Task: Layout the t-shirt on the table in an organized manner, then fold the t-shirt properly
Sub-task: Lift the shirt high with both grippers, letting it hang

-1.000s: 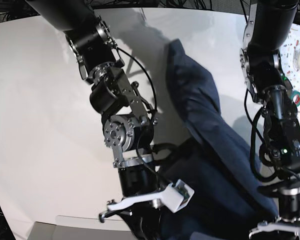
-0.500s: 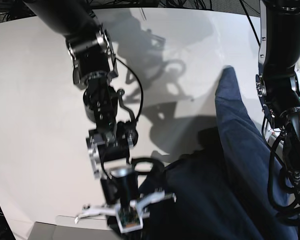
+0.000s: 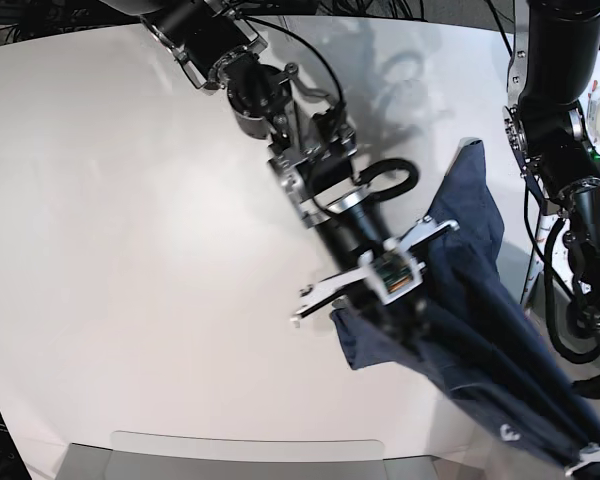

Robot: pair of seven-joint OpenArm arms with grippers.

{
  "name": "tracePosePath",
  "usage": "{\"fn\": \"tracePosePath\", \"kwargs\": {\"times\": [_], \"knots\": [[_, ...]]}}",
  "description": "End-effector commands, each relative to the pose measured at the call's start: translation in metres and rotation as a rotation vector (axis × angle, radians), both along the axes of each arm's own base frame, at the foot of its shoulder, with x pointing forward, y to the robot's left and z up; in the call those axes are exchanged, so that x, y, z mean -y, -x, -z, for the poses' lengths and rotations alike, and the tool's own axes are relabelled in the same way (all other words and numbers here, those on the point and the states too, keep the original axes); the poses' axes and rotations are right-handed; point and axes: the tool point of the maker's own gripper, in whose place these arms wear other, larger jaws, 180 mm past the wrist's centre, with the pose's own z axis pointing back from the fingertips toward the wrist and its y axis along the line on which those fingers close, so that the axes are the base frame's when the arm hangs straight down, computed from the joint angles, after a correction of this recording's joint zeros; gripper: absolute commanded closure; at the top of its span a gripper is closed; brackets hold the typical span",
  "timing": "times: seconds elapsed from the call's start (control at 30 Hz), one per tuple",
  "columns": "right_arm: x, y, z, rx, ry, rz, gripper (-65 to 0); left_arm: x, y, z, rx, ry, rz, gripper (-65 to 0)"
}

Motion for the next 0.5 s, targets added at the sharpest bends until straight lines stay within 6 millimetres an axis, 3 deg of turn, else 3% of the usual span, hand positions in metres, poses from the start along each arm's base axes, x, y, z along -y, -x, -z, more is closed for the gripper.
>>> {"fn": "tracePosePath", "kwargs": {"times": [0.0, 0.1, 0.23, 0.47], "knots": [[-0.007, 0.008, -0.029, 0.087, -0.038, -0.024, 0.0, -0.013, 0.018, -0.028, 0.091, -0.021, -0.046, 0.0], [-0.029, 0.027, -0.043, 0.139, -0.041, -0.086, 0.0, -0.027, 0.028, -0.039, 0.100, -0.058, -0.088, 0.0], [-0.035, 0.043, -0.068, 0.211, -0.080, -0.116, 0.0, -0.033, 0.035, -0.053, 0.118, -0.094, -0.113, 0.0], [-0.023, 0.056, -0.113, 0.259, -0.301, -0.210, 0.0, -0.006, 0.015, -0.092, 0.151, -0.143, -0.057, 0.0]]}}
